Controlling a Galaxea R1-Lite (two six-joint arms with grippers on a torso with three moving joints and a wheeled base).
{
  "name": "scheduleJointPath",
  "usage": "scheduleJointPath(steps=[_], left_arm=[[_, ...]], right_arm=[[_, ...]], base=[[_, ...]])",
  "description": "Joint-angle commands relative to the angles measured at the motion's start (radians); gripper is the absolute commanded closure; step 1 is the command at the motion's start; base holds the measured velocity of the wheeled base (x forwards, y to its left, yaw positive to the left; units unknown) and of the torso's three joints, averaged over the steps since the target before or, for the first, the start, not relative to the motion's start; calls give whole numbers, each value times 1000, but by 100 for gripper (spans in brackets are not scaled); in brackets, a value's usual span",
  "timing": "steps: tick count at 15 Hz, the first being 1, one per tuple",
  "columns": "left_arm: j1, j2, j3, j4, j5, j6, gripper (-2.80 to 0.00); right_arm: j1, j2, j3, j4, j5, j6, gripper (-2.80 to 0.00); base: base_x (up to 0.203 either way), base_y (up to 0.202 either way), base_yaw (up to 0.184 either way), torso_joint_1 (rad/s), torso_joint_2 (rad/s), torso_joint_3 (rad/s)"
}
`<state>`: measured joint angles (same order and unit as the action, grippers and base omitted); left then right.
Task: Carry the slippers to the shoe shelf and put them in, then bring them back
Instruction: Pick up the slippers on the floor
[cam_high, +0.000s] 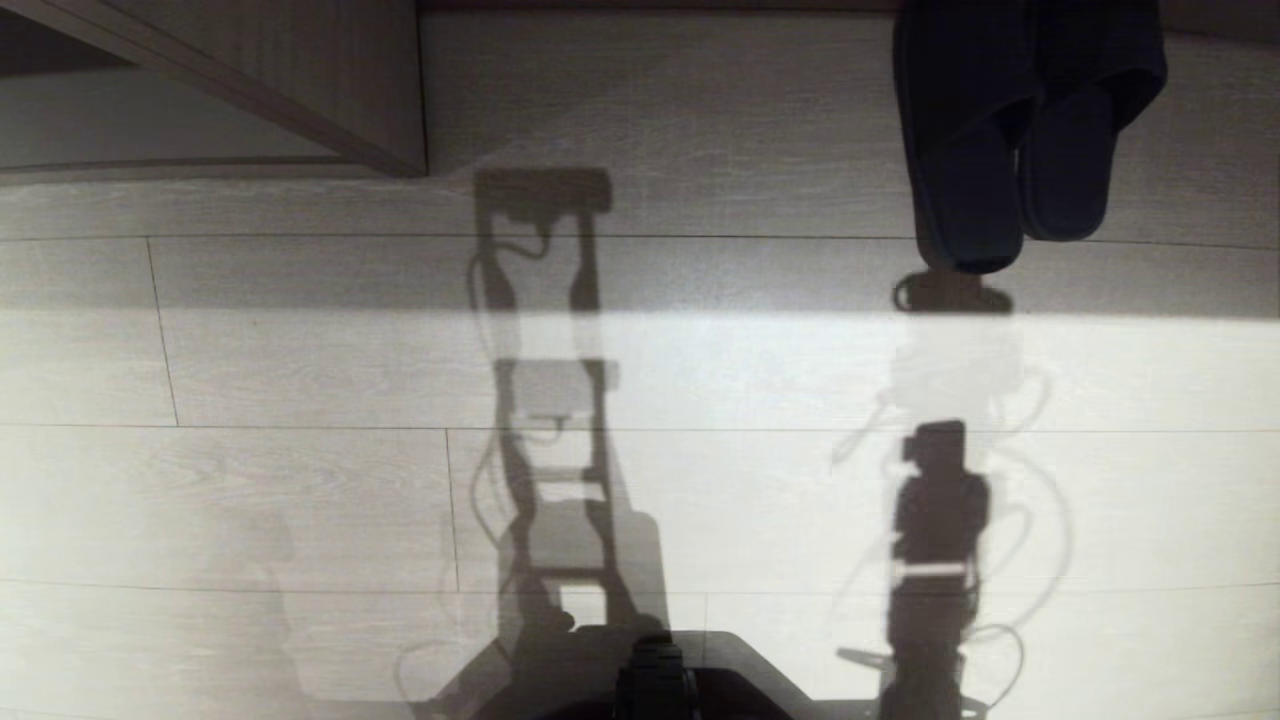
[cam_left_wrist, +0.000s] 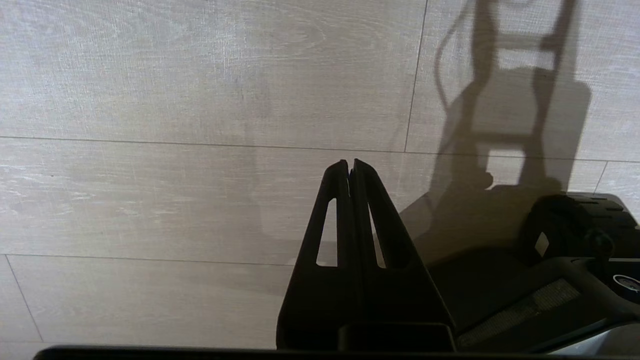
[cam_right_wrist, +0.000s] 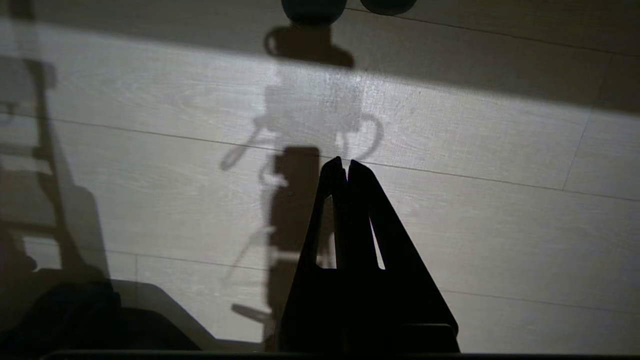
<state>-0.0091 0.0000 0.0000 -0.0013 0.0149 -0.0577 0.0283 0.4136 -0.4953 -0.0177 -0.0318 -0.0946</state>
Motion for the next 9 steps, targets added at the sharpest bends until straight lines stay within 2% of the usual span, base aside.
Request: scheduleJointPath(steps=[1,4,5,9], left_arm=[[0,0,0,0,0,-1,0],[0,0,0,0,0,-1,0],[0,0,0,0,0,-1,0],[0,0,0,0,0,-1,0]], right_arm=[[4,182,-13,-12,-14,-21,0],[1,333,-1,-57,-67,-36,0],[-9,401,21,-128,-89,-38,0],[-59,645,153,-586,-119,-60,0]], base=[[0,0,0,0,0,0],[0,0,0,0,0,0],[0,0,0,0,0,0],[0,0,0,0,0,0]])
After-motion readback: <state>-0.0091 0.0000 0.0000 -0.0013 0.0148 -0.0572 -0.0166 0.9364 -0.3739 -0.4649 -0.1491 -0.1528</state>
